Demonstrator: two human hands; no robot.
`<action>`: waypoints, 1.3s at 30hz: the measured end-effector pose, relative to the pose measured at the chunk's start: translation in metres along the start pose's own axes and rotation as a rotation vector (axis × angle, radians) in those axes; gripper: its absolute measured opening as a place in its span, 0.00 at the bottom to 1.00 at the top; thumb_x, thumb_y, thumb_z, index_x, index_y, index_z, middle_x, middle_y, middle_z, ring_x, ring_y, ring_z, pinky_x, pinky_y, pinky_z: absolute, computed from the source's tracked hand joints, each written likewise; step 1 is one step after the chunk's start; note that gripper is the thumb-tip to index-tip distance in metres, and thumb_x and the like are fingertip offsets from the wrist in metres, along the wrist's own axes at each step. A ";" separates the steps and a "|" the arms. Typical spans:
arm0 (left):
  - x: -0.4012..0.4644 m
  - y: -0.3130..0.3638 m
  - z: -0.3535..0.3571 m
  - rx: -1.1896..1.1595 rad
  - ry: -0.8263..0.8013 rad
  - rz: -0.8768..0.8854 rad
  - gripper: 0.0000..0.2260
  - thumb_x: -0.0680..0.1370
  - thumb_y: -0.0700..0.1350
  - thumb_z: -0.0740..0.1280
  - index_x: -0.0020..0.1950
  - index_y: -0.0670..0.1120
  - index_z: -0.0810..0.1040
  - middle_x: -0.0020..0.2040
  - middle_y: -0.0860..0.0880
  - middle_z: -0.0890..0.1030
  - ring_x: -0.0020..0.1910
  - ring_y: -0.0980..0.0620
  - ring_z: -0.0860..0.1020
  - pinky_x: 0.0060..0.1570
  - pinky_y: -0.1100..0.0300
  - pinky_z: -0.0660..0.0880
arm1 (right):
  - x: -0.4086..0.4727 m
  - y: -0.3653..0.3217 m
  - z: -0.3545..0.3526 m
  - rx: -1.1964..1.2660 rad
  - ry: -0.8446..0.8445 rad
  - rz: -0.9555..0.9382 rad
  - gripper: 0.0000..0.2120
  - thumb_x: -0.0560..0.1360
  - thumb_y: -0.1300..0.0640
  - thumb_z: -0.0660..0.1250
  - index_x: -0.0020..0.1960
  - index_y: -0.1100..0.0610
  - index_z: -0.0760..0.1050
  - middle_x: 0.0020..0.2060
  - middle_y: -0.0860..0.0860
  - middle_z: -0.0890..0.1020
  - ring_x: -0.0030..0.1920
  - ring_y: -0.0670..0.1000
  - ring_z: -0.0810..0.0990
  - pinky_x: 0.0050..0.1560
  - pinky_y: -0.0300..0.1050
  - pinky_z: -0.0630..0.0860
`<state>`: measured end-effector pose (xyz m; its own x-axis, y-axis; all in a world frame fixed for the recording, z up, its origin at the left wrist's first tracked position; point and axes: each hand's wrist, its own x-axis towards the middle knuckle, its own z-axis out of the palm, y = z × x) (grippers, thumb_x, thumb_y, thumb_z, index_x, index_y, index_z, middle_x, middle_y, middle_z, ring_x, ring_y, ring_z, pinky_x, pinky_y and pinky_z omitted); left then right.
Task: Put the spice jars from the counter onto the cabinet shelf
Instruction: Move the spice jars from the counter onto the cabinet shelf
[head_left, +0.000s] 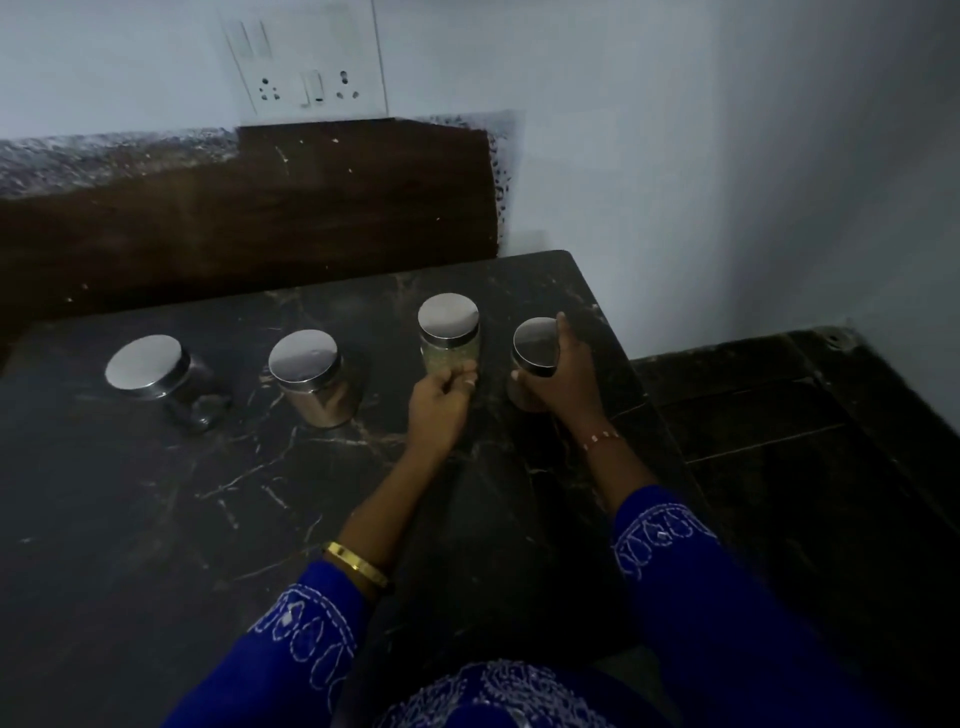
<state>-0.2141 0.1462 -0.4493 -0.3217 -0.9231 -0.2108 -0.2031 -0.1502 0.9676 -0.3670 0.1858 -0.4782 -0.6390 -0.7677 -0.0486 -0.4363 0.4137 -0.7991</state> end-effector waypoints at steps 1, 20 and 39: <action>-0.002 0.000 0.002 -0.022 -0.007 -0.023 0.11 0.76 0.35 0.63 0.57 0.38 0.78 0.56 0.41 0.81 0.54 0.48 0.78 0.62 0.51 0.73 | -0.002 0.000 -0.001 0.036 0.011 -0.005 0.46 0.67 0.55 0.76 0.76 0.52 0.52 0.70 0.58 0.64 0.71 0.56 0.63 0.67 0.46 0.64; -0.043 0.036 -0.021 -0.415 -0.401 -0.327 0.16 0.80 0.53 0.53 0.64 0.47 0.69 0.54 0.43 0.78 0.52 0.46 0.78 0.60 0.48 0.73 | -0.046 -0.053 -0.036 0.989 -0.242 0.184 0.22 0.80 0.56 0.55 0.70 0.67 0.62 0.67 0.67 0.69 0.45 0.50 0.77 0.46 0.42 0.76; -0.065 0.041 -0.048 -0.135 0.115 0.278 0.16 0.79 0.42 0.61 0.67 0.45 0.70 0.63 0.46 0.75 0.57 0.53 0.75 0.59 0.54 0.75 | -0.081 -0.093 -0.002 1.103 -0.316 0.068 0.21 0.78 0.54 0.58 0.69 0.61 0.66 0.62 0.61 0.76 0.61 0.58 0.76 0.59 0.54 0.75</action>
<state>-0.1568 0.1825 -0.3893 -0.2399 -0.9680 0.0738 0.0044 0.0750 0.9972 -0.2758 0.2109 -0.3987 -0.3846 -0.9131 -0.1354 0.4852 -0.0752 -0.8712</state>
